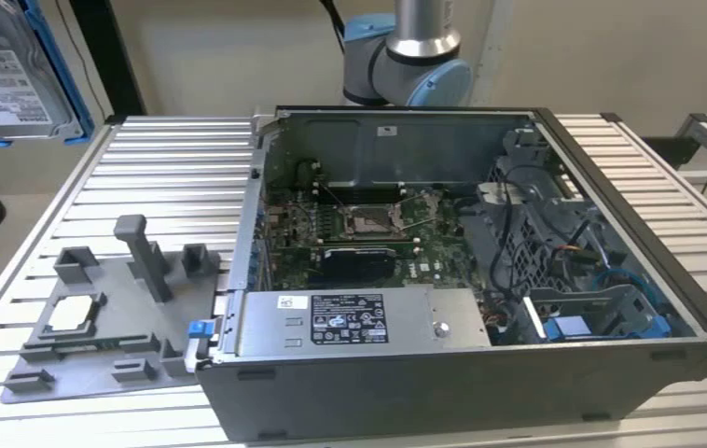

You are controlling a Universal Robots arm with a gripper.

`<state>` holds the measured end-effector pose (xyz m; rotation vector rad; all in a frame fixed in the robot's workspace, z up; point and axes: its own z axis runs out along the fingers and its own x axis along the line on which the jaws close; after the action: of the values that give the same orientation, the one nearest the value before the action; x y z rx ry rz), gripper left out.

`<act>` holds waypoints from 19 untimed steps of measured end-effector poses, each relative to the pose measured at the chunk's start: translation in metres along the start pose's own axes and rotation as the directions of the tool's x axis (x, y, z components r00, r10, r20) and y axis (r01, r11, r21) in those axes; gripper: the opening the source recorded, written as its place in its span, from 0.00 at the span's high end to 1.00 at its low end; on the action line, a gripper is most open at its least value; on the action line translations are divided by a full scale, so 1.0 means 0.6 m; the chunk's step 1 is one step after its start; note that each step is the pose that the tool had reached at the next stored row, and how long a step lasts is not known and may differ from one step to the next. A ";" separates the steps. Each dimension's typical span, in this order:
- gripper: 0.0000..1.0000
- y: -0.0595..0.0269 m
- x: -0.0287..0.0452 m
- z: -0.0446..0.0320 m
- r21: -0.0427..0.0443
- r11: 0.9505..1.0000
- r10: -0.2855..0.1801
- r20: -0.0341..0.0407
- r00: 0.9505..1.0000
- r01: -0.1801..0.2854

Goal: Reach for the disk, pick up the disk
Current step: 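Pick up the disk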

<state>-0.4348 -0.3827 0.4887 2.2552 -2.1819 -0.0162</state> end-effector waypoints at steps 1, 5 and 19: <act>1.00 0.000 0.000 0.000 0.000 1.000 0.000 0.000 1.000 0.000; 1.00 -0.010 0.000 0.000 0.000 1.000 0.000 0.000 1.000 0.000; 1.00 -0.075 0.002 -0.001 0.000 1.000 0.000 0.000 1.000 0.000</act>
<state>-0.3900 -0.3827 0.4887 2.2551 -2.1819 -0.0163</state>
